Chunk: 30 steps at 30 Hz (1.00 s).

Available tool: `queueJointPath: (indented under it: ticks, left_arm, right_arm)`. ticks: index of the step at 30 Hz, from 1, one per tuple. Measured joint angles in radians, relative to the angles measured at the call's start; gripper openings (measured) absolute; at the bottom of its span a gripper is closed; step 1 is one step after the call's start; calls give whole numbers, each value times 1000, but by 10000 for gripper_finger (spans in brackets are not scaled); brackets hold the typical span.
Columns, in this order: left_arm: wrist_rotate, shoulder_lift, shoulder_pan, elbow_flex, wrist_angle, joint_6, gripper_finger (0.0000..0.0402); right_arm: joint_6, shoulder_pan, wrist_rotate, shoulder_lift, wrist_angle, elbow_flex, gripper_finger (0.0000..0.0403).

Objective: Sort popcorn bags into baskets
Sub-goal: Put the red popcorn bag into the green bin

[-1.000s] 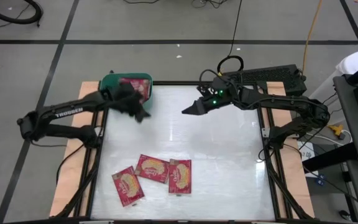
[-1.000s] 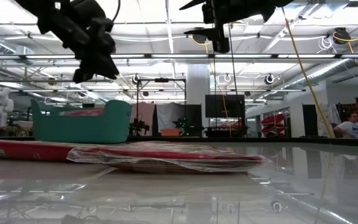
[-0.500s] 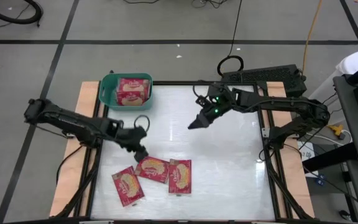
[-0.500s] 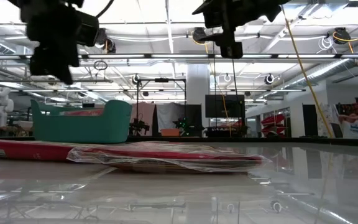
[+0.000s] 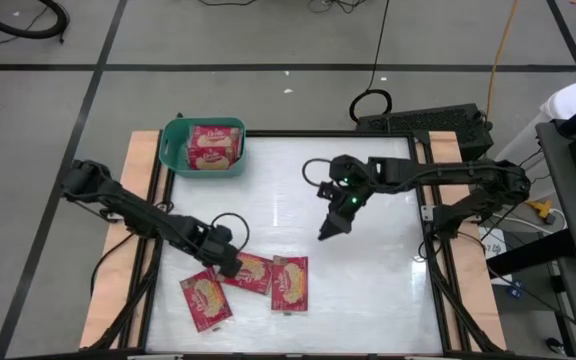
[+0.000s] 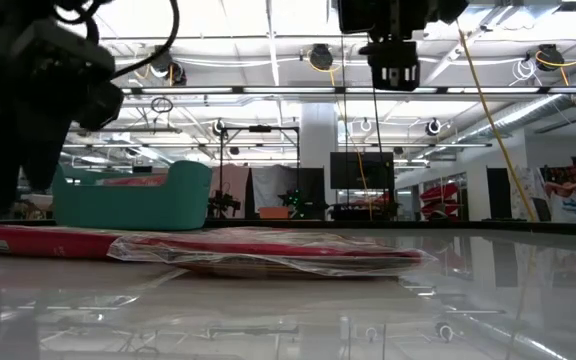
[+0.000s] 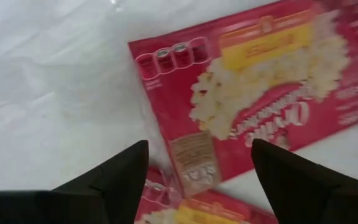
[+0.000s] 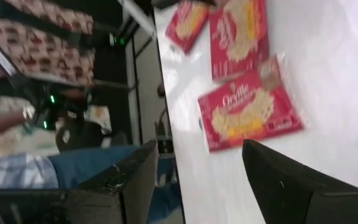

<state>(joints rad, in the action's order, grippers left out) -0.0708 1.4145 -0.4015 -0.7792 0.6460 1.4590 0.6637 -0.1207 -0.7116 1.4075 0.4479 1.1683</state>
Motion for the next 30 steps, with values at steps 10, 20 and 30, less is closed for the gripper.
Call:
queueJointPath:
  ticks: [10, 20, 30]
  left_arm:
    - [-32, 131, 12, 0, -79, -121, 244]
    - [-57, 169, 72, -3, -146, -283, 44]
    - [106, -73, 125, 3, -123, -401, 4]
  right_arm:
    - [-52, 75, 1, 0, 57, 0, 226]
    - [-51, 116, 3, 0, 58, 0, 226]
    - [-33, 126, 120, 0, 15, 1, 226]
